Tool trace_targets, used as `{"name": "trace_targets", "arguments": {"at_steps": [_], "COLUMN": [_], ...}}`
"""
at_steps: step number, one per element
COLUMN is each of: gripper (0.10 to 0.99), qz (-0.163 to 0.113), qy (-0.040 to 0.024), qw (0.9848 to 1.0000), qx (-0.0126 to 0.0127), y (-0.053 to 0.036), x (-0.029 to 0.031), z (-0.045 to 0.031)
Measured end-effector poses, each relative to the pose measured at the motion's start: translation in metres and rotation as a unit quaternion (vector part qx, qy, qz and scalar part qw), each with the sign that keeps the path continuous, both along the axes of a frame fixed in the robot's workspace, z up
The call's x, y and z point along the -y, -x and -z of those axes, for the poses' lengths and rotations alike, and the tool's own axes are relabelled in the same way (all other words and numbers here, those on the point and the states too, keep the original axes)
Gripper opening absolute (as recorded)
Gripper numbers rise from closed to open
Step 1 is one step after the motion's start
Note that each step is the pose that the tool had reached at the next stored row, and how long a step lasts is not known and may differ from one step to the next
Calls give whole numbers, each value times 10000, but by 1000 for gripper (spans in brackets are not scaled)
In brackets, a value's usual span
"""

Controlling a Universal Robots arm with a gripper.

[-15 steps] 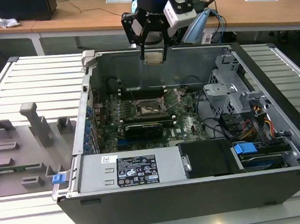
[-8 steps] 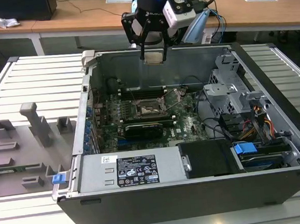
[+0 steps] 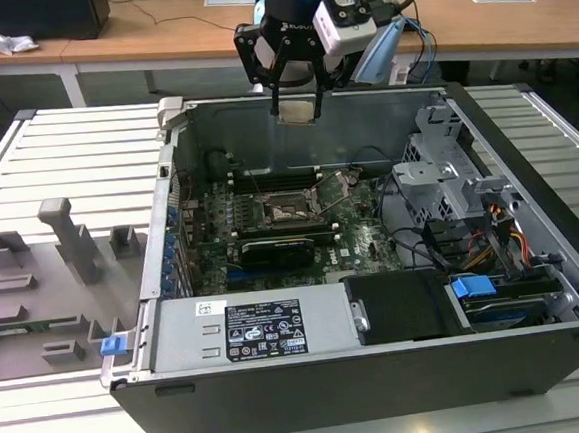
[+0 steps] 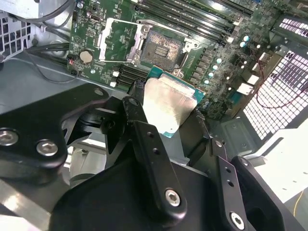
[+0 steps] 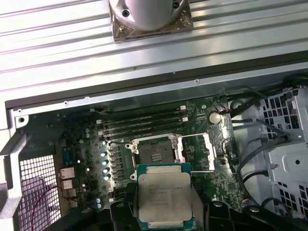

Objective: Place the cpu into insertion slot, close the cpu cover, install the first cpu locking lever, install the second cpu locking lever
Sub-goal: 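Place the cpu into insertion slot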

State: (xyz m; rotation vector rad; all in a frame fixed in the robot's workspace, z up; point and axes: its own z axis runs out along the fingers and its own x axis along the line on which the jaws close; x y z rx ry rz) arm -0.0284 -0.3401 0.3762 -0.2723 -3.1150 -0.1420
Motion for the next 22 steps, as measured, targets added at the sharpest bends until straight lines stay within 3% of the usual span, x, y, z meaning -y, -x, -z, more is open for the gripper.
{"name": "trace_targets", "arguments": {"at_steps": [22], "gripper": [537], "qz": [207], "qy": [0], "qw": [9998], "qx": [0], "y": [0], "x": [0], "z": [0]}}
